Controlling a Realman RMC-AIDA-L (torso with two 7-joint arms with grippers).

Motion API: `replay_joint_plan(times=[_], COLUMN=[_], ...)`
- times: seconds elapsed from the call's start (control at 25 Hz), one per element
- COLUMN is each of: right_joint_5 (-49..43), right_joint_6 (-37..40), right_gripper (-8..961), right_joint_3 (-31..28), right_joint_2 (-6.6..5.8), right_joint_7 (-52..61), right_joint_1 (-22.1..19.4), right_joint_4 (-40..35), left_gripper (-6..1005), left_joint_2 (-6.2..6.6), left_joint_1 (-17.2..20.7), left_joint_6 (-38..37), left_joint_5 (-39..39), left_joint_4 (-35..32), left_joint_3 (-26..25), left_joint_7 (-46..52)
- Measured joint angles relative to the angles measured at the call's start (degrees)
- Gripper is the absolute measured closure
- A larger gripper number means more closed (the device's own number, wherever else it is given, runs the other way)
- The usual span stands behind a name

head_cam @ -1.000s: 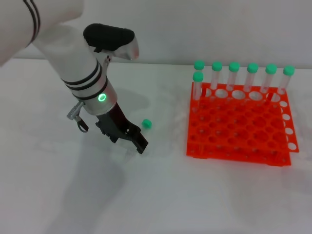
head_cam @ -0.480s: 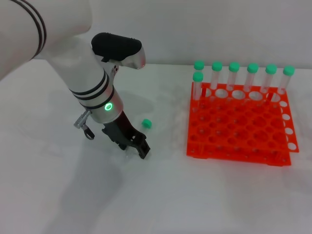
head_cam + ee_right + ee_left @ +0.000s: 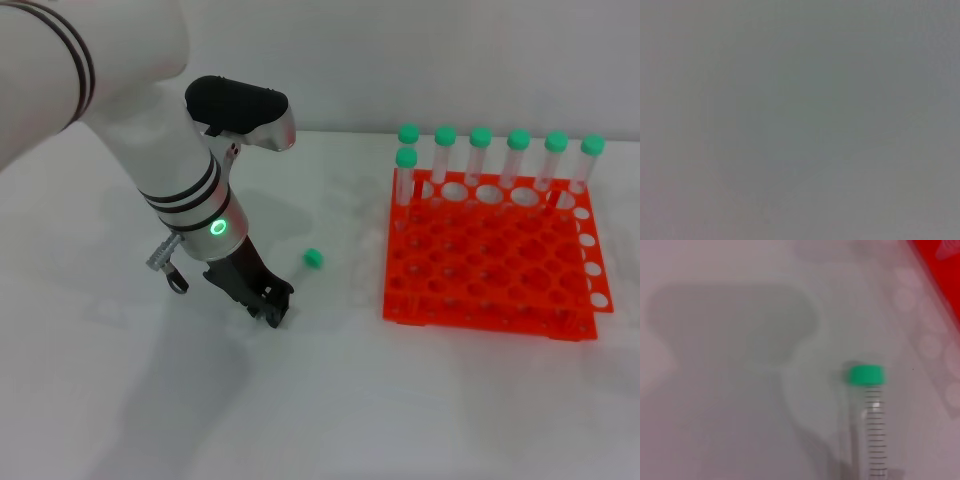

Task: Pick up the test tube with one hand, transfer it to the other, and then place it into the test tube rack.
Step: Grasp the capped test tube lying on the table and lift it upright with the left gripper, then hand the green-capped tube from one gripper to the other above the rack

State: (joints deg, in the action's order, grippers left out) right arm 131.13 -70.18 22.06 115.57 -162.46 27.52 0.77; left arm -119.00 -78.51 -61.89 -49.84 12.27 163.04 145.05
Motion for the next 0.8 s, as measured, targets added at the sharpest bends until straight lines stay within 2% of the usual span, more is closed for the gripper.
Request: replay_joint_plan(times=[0.2, 0.32, 0.44, 0.6, 0.72, 0.8], right_joint_5=[0.0, 0.0, 0.0, 0.0, 0.0, 0.0], right_joint_6=[0.1, 0.1, 0.1, 0.1, 0.2, 0.2], right_gripper=[140, 140, 140, 140, 142, 143], right_joint_3=[-0.6, -0.6, -0.9, -1.4, -1.5, -2.5], right_joint_2=[0.00, 0.00, -0.03, -0.05, -0.06, -0.02], right_joint_7=[0.0, 0.0, 0.1, 0.0, 0.0, 0.0], right_joint_1=[-0.1, -0.3, -0.5, -0.6, -0.7, -0.7], right_joint_4=[0.0, -0.1, -0.1, -0.2, -0.2, -0.2], left_gripper=[763, 779, 795, 805, 806, 806], left_joint_2=[0.02, 0.12, 0.26, 0.32, 0.26, 0.04], left_joint_1=[0.0, -0.1, -0.1, 2.3, 5.2, 8.3], left_joint_6=[0.5, 2.4, 8.7, 18.5, 26.1, 32.2], left_joint_5=[0.2, 1.3, 5.6, 17.0, 31.0, 45.8], left_joint_4=[-0.5, -0.3, 0.7, 1.5, 1.5, 1.1], left_joint_3=[0.0, -0.1, -0.1, -0.1, -0.1, -0.1], left_joint_7=[-0.1, -0.5, -2.6, -10.3, -19.6, -29.8])
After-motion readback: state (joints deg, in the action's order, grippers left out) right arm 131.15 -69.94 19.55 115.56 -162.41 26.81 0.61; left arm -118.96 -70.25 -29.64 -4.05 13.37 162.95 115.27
